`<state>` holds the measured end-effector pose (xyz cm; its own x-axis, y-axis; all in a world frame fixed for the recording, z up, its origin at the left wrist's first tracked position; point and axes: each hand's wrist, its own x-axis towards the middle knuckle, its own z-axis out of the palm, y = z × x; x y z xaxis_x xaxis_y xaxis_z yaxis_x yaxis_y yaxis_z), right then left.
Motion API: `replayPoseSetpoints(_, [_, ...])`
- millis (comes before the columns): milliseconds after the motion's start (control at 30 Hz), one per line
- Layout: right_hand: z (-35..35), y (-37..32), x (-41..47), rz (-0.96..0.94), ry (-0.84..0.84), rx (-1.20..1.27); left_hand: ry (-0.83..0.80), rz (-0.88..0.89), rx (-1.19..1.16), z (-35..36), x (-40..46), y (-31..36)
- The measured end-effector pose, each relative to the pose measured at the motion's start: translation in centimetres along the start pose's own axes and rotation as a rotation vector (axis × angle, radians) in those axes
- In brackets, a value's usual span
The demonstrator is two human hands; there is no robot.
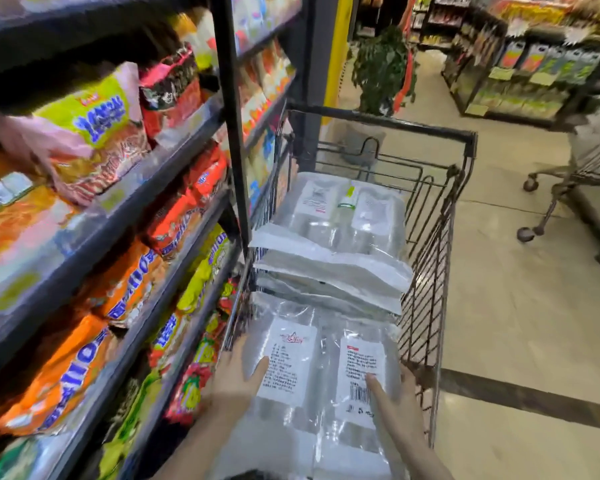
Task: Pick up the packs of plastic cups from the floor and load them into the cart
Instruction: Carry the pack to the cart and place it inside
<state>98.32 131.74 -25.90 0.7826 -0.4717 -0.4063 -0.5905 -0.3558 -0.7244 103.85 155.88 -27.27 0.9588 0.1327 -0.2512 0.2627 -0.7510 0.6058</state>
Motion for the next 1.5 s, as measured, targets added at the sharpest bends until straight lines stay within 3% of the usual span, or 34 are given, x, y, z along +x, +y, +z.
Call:
replayPoseSetpoints(267, [3.1, 2.9, 3.2, 0.064, -0.033, -0.07, -0.18, -0.074, -0.004, 4.3, 3.0, -2.1])
replayPoseSetpoints(400, [4.3, 5.2, 4.4, 0.216, -0.053, 0.047, -0.196, -0.089, 0.008, 7.2, 3.5, -3.4])
replayPoseSetpoints(567, [6.2, 8.2, 6.5, 0.245, -0.091, 0.036, -0.228, -0.171, 0.031, 10.5, 3.9, -5.3])
replayPoseSetpoints(733, [8.1, 10.0, 7.4, 0.267, -0.177, 0.102, -0.234, -0.146, -0.022, 12.7, 4.3, -8.0])
replayPoseSetpoints(967, [9.8, 12.0, 8.1, 0.255, -0.211, 0.005, -0.17, -0.052, 0.097, 14.1, 5.0, -9.5])
replayPoseSetpoints(1500, [11.6, 13.8, 9.8, 0.319, -0.265, -0.053, -0.327, -0.04, 0.089, 17.0, 6.7, -12.2])
